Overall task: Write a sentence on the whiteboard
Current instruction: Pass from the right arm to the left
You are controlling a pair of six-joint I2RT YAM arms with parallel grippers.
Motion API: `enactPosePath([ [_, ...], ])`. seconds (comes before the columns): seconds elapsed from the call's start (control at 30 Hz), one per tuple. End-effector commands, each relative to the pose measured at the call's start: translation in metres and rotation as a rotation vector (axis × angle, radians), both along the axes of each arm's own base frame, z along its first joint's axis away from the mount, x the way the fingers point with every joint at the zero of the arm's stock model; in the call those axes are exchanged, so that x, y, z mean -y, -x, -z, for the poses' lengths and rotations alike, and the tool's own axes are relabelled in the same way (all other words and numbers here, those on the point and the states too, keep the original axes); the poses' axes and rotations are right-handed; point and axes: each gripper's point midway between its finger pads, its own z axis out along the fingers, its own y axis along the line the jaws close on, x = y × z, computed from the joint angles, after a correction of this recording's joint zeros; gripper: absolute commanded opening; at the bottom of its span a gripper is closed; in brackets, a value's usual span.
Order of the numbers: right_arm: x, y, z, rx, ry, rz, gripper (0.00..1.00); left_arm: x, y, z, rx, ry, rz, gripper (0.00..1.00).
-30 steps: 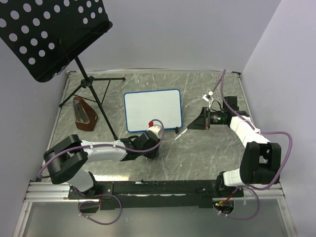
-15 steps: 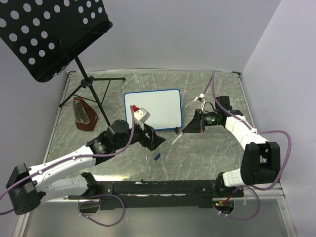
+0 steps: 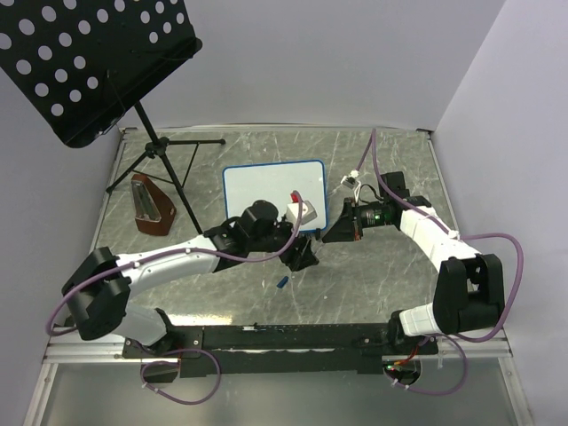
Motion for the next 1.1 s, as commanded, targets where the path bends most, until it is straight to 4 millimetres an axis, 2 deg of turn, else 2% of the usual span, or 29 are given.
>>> enactPosePath([
  [0.0, -0.003, -0.003, -0.022, 0.088, -0.046, -0.032, 0.00, 0.012, 0.009, -0.005, 0.008, 0.010, 0.073, 0.63],
  [0.07, -0.003, -0.004, -0.023, 0.090, -0.048, -0.032, 0.00, 0.015, 0.010, -0.001, -0.002, 0.011, 0.086, 0.62],
  [0.27, -0.003, -0.002, -0.024, 0.089, -0.058, -0.037, 0.00, 0.020, 0.006, 0.016, -0.028, -0.039, 0.091, 0.47],
  [0.33, -0.004, -0.001, -0.025, 0.089, -0.062, -0.040, 0.00, 0.021, 0.003, 0.018, -0.031, -0.049, 0.081, 0.21],
  [0.4, -0.004, -0.001, -0.025, 0.092, -0.062, -0.045, 0.00, 0.020, -0.002, 0.018, -0.016, -0.055, 0.056, 0.03],
  [0.57, -0.005, 0.004, -0.028, 0.107, -0.076, -0.067, 0.00, 0.014, -0.003, 0.006, 0.036, -0.047, 0.057, 0.01],
  [0.6, -0.005, 0.004, -0.028, 0.132, -0.081, -0.081, 0.12, 0.012, -0.002, 0.006, 0.033, -0.058, 0.068, 0.01],
  [0.7, -0.010, 0.012, -0.029, 0.129, -0.079, -0.122, 0.32, 0.011, 0.003, 0.008, 0.026, -0.089, 0.117, 0.01],
  [0.8, -0.014, 0.018, -0.028, 0.121, -0.079, -0.152, 0.42, 0.013, 0.000, 0.007, 0.029, -0.101, 0.135, 0.01],
  [0.9, -0.017, 0.020, -0.028, 0.107, -0.085, -0.160, 0.47, 0.014, -0.002, 0.002, 0.025, -0.083, 0.127, 0.01],
  [1.07, -0.019, 0.020, -0.028, 0.088, -0.098, -0.168, 0.46, 0.016, -0.006, -0.004, 0.015, -0.037, 0.103, 0.01],
])
